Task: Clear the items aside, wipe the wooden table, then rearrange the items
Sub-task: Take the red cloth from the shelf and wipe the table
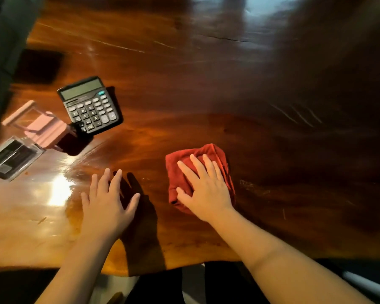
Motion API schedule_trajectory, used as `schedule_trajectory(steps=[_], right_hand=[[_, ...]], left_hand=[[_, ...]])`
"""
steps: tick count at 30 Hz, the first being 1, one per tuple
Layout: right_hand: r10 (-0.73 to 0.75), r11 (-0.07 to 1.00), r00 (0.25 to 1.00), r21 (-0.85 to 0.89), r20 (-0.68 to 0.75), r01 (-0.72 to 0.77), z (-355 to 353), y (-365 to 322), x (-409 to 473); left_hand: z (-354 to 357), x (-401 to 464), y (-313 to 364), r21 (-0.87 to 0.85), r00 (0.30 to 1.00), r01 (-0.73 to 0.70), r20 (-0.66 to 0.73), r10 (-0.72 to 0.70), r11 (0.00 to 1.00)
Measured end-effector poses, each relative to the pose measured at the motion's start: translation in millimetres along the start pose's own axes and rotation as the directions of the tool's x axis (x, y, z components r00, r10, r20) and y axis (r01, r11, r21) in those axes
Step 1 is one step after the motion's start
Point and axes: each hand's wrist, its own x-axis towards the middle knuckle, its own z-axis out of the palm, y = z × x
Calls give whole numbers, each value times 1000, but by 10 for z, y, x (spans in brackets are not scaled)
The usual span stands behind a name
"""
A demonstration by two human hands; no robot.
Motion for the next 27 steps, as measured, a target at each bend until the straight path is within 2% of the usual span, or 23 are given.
schedule_trajectory(steps=[7, 11, 21, 27], right_hand=[[281, 959, 956, -21, -81, -283, -274, 1020, -269], [388, 919, 914, -23, -119, -393, -371, 1423, -460], [379, 916, 923, -117, -72, -385, -384, 1364, -394], [278, 947, 960, -158, -25, -279, -342, 945, -89]], left_hand=[[15, 250, 709, 13, 990, -137, 26, 137, 990], [10, 347, 934, 20, 982, -185, 27, 184, 983], [11, 342, 713, 24, 991, -130, 19, 130, 991], [-11, 302, 388, -16, 999, -51, 7, 52, 999]])
